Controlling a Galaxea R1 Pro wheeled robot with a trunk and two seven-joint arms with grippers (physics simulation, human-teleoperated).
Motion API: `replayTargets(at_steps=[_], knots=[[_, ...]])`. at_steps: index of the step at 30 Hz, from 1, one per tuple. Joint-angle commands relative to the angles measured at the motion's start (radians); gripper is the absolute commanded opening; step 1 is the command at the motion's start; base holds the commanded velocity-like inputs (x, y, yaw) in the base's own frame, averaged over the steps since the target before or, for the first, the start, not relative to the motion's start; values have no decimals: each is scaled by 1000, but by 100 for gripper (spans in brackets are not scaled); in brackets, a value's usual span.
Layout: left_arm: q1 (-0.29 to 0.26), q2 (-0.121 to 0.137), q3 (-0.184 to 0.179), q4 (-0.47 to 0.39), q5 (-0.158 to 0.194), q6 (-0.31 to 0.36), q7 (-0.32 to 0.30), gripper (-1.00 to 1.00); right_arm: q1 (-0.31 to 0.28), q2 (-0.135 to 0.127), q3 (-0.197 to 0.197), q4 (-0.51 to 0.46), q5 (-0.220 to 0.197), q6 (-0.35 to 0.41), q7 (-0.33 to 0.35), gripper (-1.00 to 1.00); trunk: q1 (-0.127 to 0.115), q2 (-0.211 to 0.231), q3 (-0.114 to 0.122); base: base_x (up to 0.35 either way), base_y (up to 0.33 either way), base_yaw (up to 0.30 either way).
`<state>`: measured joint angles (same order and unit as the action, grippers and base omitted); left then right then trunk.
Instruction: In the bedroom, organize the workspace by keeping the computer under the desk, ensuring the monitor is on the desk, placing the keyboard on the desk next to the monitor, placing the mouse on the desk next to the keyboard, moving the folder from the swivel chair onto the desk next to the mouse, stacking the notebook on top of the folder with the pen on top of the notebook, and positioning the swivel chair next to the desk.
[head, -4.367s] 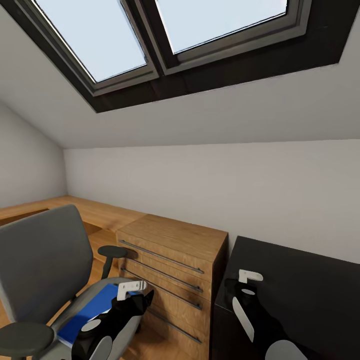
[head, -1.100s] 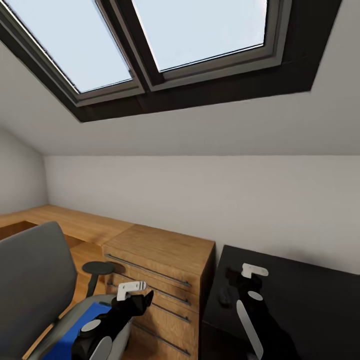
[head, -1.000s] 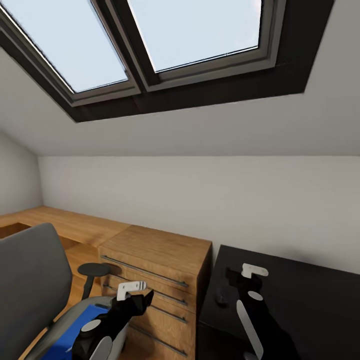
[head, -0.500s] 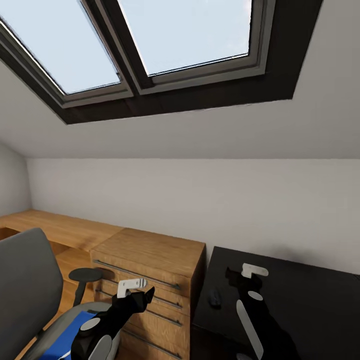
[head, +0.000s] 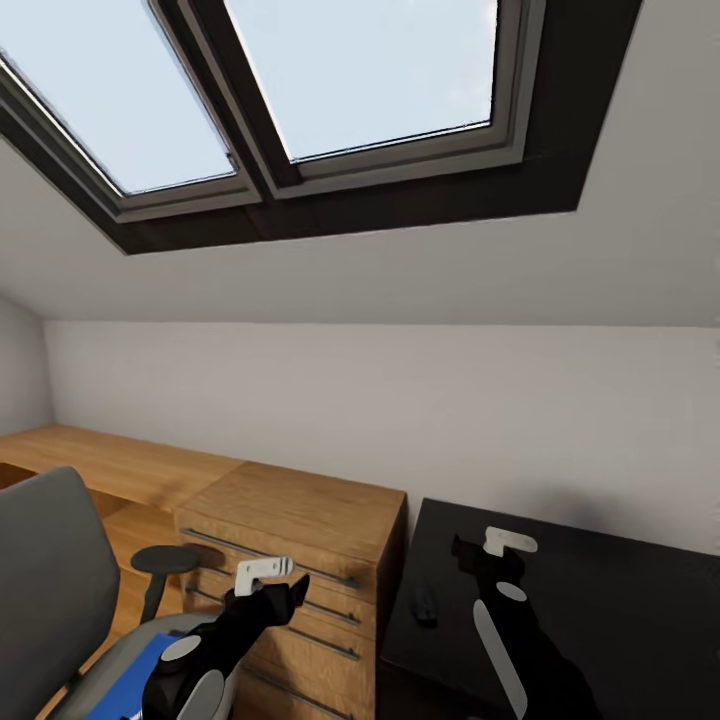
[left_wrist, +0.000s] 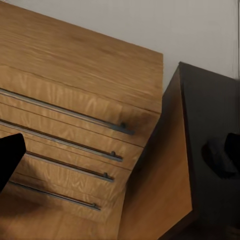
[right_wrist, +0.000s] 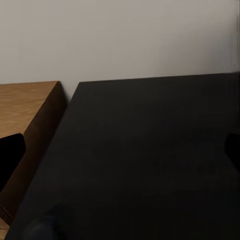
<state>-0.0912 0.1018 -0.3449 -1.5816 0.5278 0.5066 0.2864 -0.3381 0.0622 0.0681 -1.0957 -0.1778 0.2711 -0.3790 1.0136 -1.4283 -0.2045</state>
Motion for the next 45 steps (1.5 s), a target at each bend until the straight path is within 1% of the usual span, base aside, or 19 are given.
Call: replayTargets(at_steps=[1,9,20,28,34,45], knots=[[-1,1,-2,-2,11,2,10,100,-1,0,2,-1,-8,3,-8,100,-4,6,2,0,0,-190],[-1,0,-19,1,11,1,11,100,-1,-1,0,-1,-9,3,-8,100,-35,62,25,0,0,-231],[-1,0,-42,5,11,1,16,100,-1,2,-1,-1,-9,3,-8,100,-77,139,48,0,0,-222],[-1,-1,-49,7,12,1,61,100,-1,3,-1,-1,-9,5,-9,100,-107,195,64,0,0,-203],[-1,-1,-50,8,12,1,77,100,-1,4,-2,-1,-9,5,-9,100,-130,237,74,0,0,-167],[-1,-1,-51,8,12,1,82,100,-1,4,-4,-1,-9,6,-10,100,-130,237,57,0,0,-44]])
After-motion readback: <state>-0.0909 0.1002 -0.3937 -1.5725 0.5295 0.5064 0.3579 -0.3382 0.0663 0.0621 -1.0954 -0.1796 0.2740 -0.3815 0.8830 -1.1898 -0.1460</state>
